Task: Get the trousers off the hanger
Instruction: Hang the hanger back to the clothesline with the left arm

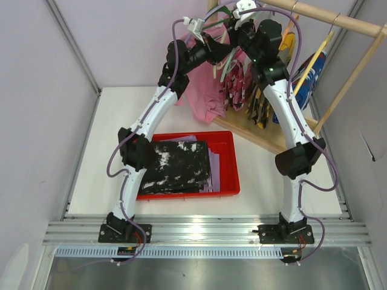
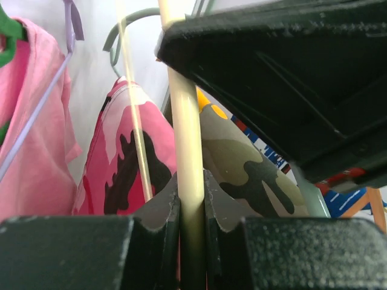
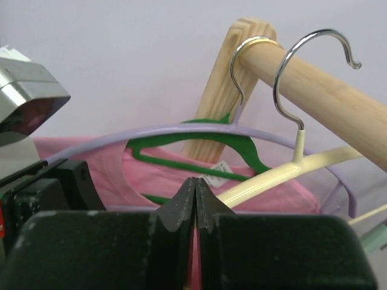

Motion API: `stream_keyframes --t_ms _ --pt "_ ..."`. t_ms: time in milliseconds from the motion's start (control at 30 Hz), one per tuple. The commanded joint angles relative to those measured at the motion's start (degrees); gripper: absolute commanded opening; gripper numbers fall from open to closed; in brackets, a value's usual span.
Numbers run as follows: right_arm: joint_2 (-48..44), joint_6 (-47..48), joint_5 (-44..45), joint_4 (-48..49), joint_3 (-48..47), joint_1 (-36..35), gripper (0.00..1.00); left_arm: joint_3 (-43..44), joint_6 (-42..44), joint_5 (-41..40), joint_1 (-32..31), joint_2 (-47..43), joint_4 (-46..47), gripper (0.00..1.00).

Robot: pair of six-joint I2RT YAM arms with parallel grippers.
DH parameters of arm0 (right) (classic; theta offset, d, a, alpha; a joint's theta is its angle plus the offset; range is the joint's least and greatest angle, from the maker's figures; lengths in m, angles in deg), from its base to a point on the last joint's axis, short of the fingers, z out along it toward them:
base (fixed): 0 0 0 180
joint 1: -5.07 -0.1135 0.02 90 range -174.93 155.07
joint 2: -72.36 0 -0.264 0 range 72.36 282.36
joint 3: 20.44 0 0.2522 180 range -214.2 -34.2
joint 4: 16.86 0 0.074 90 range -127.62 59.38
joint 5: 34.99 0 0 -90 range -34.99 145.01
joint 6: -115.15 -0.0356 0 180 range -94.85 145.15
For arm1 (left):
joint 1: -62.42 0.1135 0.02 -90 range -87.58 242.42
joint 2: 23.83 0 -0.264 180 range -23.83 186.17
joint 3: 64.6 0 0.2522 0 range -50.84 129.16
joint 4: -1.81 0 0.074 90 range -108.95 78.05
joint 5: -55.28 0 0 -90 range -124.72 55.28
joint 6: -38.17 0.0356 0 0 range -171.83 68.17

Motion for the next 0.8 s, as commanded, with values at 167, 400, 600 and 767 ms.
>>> stream_keyframes --t_ms 167,400,600,767 --pt "7.4 1.7 -1.2 15.4 -8.9 1.9 0.03 -0.9 0.4 1.4 0.3 -6.7 2.3 0.0" --pt "10.6 2.8 3.0 23.3 -10.1 2.9 0.02 -1.1 -0.9 2.3 0.6 -5.5 3.4 0.01" --pt "12.3 -0.2 3.3 27.8 -12.0 5.5 0.01 -0.6 -1.5 1.1 0.7 -4.8 4.3 0.09" --pt "12.9 -1.5 4.0 30.1 -12.0 6.9 0.01 1.0 -1.1 0.1 0.6 -4.1 5.1 0.15"
